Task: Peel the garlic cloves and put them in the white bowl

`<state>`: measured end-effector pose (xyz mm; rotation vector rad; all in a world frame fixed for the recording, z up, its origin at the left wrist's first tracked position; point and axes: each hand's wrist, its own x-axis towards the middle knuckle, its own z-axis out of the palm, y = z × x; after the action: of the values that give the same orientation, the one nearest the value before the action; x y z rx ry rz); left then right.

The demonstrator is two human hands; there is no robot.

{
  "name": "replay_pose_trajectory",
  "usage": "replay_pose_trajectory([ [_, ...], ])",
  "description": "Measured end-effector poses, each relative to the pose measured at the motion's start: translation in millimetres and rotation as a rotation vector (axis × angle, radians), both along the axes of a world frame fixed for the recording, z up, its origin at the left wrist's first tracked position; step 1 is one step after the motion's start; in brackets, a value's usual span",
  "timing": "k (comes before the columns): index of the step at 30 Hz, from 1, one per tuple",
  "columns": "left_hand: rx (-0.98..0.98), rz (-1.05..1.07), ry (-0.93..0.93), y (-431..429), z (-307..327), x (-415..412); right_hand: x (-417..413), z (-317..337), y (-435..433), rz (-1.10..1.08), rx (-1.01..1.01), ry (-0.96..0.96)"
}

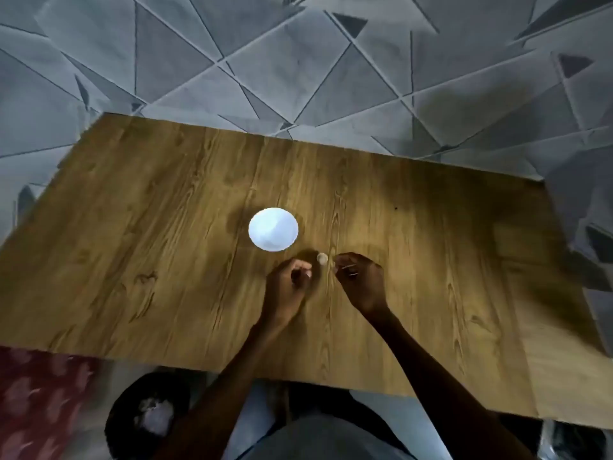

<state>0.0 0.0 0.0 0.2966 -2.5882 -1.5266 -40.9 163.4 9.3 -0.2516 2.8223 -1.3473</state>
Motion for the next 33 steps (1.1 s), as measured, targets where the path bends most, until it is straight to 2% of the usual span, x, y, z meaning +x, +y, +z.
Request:
replay_pose_trajectory([
  [3, -0.034, 0.01, -0.052, 7.3, -15.5, -19.9, -29.1, -12.8, -5.1, 0.072, 0.122, 0.047],
  [6, -0.037, 0.081, -0.189, 19.4, -20.2, -39.9, -55.4, -28.4, -10.7, 0.245, 0.252, 0.098],
  [8, -0.045, 0.068, -0.316, 25.1, -21.8, -50.1, -68.6, -39.7, -9.2, 0.29, 0.264, 0.079],
  [14, 0.101, 0.152, -0.227, 21.7, -35.1, -55.4, -85.9, -46.7, -1.6, 0.327, 0.045, -0.065],
  [17, 0.215, 0.179, -0.193, 21.0, -37.0, -51.5, -89.6, -51.5, 6.2, 0.369, -0.001, -0.215],
  [21, 0.377, 0.244, -0.225, 26.1, -32.9, -39.4, -82.6, -44.3, 10.3, 0.291, -0.143, -0.476],
  [23, 0.414, 0.268, -0.245, 28.4, -32.4, -35.5, -78.2, -42.1, 9.6, 0.277, -0.179, -0.533],
  [28, 0.508, 0.258, -0.284, 26.5, -38.1, -28.1, -63.9, -40.4, 9.4, 0.311, -0.036, -0.383],
  [33, 0.506, 0.152, -0.249, 21.9, -34.3, -24.2, -62.4, -42.6, 5.7, 0.222, -0.055, -0.333],
])
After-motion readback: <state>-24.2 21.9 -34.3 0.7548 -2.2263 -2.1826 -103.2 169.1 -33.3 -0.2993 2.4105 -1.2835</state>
